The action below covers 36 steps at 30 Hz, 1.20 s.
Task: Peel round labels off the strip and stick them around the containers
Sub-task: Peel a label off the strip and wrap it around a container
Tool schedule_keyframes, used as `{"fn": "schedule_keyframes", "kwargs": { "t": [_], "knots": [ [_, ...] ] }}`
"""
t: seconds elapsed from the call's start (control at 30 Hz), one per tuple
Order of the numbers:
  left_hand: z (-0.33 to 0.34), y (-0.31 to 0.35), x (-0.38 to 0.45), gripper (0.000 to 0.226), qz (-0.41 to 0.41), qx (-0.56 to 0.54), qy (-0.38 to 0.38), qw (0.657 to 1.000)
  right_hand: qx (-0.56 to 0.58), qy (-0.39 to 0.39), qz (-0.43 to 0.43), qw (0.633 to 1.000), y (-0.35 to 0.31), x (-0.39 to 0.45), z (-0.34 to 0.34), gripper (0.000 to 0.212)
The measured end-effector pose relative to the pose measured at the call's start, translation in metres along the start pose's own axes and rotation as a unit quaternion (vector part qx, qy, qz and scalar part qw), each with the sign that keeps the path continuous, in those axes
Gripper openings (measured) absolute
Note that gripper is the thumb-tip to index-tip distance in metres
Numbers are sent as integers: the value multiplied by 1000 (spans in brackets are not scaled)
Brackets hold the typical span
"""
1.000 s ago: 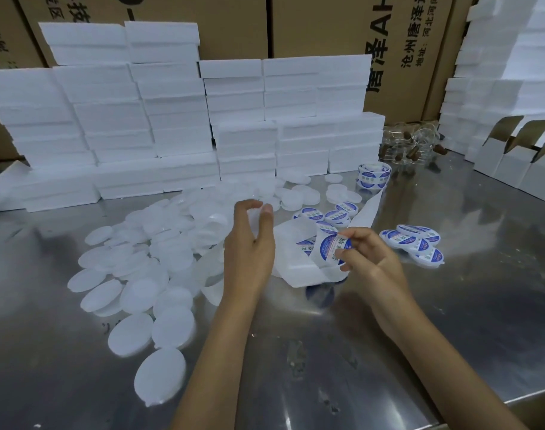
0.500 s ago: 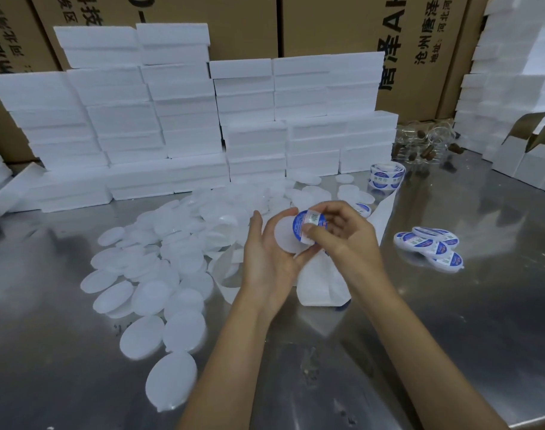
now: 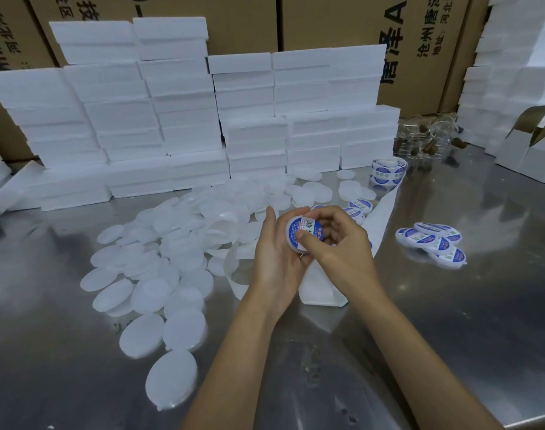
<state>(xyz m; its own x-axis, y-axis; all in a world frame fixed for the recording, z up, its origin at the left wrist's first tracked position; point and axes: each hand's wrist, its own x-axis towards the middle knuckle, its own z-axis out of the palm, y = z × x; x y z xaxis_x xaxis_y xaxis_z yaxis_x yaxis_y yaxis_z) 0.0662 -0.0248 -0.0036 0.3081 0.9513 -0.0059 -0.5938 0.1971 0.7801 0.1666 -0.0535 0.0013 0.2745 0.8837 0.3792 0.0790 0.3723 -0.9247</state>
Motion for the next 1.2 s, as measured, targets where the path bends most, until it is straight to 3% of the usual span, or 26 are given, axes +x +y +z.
{"fn": "schedule_keyframes", "kwargs": {
  "t": [0.3,0.5,1.0,1.13,1.2],
  "knots": [
    [5,-2,-2,64,34,69,-9,997,-21,11,-3,1000,4,0,0,29],
    [4,-8,0,43,73,151,-37,985,-27,10,4,1000,6,-1,-3,24],
    [5,-12,0,36,77,98,-31,992,-128,69,-49,988,11,-13,2,33],
    [4,-6,-1,41,50,33,-24,998,-147,61,-14,987,14,-9,1,78],
    [5,-3,-3,45,48,5,-28,998,-159,79,6,984,16,-8,1,83]
  ]
}}
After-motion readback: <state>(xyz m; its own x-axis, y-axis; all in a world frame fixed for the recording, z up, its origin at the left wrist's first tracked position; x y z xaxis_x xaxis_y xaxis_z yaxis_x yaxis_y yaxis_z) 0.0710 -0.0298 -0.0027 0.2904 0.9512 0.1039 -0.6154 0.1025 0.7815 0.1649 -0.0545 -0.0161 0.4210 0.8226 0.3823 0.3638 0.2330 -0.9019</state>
